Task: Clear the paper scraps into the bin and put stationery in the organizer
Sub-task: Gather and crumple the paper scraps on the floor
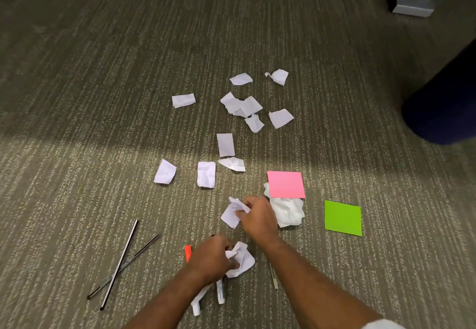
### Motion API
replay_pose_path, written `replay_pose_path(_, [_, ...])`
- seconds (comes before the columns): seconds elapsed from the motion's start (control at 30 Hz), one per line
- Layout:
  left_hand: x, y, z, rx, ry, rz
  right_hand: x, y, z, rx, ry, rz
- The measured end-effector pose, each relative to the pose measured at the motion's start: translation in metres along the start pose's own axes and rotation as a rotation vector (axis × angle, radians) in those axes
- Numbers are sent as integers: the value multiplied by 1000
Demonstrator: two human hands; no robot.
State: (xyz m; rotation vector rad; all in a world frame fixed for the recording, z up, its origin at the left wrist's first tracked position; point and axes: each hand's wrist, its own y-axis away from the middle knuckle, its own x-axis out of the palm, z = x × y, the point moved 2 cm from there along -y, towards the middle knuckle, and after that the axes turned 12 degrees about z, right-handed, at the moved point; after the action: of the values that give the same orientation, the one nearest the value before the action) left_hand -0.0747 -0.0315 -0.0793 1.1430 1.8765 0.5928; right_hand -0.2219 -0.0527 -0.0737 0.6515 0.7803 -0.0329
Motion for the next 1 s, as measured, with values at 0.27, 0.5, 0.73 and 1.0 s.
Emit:
replay_pose_path(0.27, [20,-3,-13,-7,-224,-121,-9,13,-7,80,-506,-84])
replay_pose_path(0.5, [20,-4,-17,-18,-238,-71,-11,28,-17,80,-602,-321])
replay_pose_path(0.73, [-10,-5,-9,9,162,-143,-24,36,-63,272,-592,-652])
replay_pose_path(1.0, [-34,-2,-1,35,471,-393,-41,14,-80,264,-497,-435])
